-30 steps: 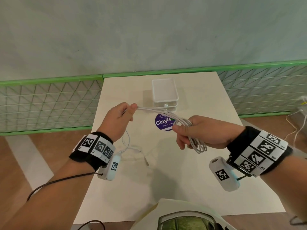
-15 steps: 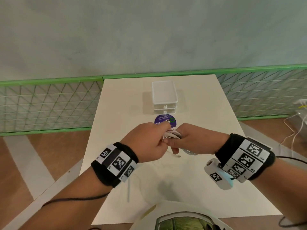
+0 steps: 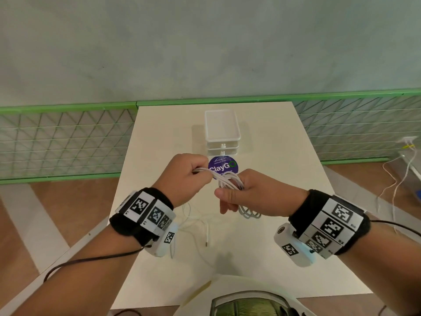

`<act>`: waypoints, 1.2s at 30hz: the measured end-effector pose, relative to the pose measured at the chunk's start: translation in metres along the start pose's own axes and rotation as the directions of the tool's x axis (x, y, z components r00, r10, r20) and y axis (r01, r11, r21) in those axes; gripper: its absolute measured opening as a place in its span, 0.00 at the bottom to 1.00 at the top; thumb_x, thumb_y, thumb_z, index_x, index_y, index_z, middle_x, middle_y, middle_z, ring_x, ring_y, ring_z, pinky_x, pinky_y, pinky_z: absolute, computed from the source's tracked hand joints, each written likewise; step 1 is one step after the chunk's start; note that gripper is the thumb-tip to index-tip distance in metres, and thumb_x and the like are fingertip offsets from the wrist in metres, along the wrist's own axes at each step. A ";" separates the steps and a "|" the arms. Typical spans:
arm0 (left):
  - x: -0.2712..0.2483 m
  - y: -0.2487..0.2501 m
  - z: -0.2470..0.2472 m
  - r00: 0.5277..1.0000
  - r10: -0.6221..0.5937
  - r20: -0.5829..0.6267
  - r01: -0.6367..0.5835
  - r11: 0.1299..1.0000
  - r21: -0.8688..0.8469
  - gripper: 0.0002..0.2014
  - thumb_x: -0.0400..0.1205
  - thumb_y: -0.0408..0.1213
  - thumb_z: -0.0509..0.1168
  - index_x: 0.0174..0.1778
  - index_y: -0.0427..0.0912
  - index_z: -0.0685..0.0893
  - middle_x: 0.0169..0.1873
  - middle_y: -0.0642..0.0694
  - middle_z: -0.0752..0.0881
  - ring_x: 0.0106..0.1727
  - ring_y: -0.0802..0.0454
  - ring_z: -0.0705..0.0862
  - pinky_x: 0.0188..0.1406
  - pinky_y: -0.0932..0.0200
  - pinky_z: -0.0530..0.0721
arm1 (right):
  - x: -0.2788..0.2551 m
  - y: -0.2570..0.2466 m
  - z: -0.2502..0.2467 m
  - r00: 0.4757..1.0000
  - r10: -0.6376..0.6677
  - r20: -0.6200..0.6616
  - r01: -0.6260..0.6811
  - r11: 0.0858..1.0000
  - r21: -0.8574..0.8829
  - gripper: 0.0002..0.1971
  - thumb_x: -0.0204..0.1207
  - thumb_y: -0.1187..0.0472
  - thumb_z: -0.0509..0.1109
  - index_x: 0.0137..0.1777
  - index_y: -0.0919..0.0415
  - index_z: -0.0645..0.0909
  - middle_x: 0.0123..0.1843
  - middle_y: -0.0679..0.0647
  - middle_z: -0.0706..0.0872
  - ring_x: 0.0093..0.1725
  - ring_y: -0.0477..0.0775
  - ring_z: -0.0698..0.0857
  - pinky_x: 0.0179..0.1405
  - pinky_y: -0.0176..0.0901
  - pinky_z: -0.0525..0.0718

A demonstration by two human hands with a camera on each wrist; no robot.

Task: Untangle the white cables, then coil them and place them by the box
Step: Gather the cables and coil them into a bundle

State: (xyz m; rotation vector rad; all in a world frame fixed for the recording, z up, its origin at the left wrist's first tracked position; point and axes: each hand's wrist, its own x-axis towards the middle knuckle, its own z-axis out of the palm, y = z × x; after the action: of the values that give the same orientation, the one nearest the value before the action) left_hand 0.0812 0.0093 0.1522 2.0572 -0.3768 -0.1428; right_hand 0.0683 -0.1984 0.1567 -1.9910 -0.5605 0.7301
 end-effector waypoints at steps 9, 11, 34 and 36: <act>-0.012 -0.027 0.011 0.988 -0.117 -0.099 0.119 0.993 0.023 0.20 0.87 0.46 0.58 0.32 0.39 0.72 0.24 0.47 0.74 0.25 0.49 0.73 0.30 0.37 0.82 | 0.001 -0.013 -0.005 0.988 0.157 0.006 -0.140 0.865 0.482 0.32 0.83 0.31 0.53 0.32 0.59 0.58 0.24 0.56 0.59 0.20 0.49 0.58 0.21 0.34 0.57; -0.019 -0.024 0.023 0.986 -0.144 -0.088 0.146 0.989 0.023 0.19 0.89 0.48 0.58 0.33 0.44 0.73 0.24 0.50 0.76 0.24 0.51 0.73 0.30 0.37 0.83 | 0.007 -0.015 -0.011 0.974 0.213 -0.075 -0.125 0.786 0.605 0.31 0.82 0.29 0.54 0.31 0.55 0.59 0.24 0.53 0.59 0.20 0.48 0.57 0.21 0.35 0.54; -0.031 -0.008 0.070 0.979 -0.146 0.141 0.103 0.955 0.278 0.17 0.91 0.48 0.50 0.43 0.40 0.73 0.26 0.48 0.77 0.26 0.48 0.74 0.30 0.49 0.76 | 0.044 0.014 0.000 0.769 0.537 -0.347 0.095 0.441 0.892 0.18 0.84 0.50 0.71 0.38 0.62 0.78 0.30 0.56 0.79 0.29 0.56 0.79 0.32 0.47 0.82; -0.037 -0.015 0.070 0.964 -0.228 0.141 0.219 0.973 0.074 0.18 0.89 0.47 0.56 0.42 0.37 0.77 0.22 0.51 0.76 0.21 0.53 0.74 0.26 0.56 0.75 | 0.045 0.010 -0.015 0.795 0.529 -0.297 0.144 0.311 0.939 0.21 0.84 0.46 0.68 0.35 0.60 0.74 0.27 0.54 0.76 0.25 0.53 0.78 0.28 0.46 0.82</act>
State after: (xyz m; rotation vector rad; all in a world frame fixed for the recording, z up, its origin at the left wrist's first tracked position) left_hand 0.0316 -0.0305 0.1029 2.1487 -0.2400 -0.4285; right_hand 0.1114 -0.1833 0.1421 -0.9816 0.4976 0.3696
